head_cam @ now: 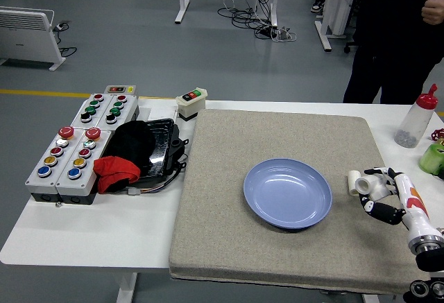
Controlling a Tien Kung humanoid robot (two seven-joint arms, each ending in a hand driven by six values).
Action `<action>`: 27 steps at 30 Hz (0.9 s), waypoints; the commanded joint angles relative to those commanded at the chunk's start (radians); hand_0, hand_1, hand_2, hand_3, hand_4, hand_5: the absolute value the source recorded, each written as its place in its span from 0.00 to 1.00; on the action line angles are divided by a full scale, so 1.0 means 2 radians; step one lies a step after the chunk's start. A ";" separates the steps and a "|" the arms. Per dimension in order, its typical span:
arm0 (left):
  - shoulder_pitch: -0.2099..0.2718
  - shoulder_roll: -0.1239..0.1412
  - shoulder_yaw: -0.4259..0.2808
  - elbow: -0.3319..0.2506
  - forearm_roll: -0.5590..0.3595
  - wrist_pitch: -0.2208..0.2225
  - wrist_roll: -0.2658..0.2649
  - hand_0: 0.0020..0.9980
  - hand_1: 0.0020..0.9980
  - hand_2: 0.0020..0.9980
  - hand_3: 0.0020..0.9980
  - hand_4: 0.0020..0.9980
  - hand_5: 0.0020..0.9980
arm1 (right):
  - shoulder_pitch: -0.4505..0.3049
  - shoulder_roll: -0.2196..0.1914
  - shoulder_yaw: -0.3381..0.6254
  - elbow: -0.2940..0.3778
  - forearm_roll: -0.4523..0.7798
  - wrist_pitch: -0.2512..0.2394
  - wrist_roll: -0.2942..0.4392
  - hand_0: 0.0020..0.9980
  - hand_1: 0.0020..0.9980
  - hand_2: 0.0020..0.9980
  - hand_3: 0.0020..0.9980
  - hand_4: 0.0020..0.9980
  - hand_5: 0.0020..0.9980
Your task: Pick pipe place plate twice
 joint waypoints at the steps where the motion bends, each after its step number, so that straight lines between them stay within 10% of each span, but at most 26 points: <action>1: 0.000 0.000 0.000 0.000 0.000 0.000 0.000 0.69 0.65 0.68 0.61 0.25 1.00 | 0.003 0.000 -0.005 0.002 0.002 0.001 -0.001 0.40 0.47 0.52 0.56 0.40 0.00; 13: 0.000 0.000 0.002 0.000 -0.005 0.000 -0.001 0.69 0.65 0.67 0.61 0.25 1.00 | 0.068 0.015 -0.133 -0.052 0.006 0.023 -0.011 0.49 0.52 0.52 0.57 0.42 0.01; 14: 0.000 0.000 0.002 0.000 -0.005 0.000 -0.001 0.69 0.65 0.67 0.61 0.25 1.00 | 0.071 0.016 -0.137 -0.056 0.005 0.026 -0.012 0.86 0.84 0.84 0.77 0.64 0.12; 27: 0.001 0.000 -0.001 0.000 0.000 0.001 0.001 0.69 0.65 0.67 0.61 0.25 1.00 | 0.087 0.017 -0.132 -0.071 -0.058 0.051 -0.020 1.00 0.98 1.00 1.00 0.82 0.22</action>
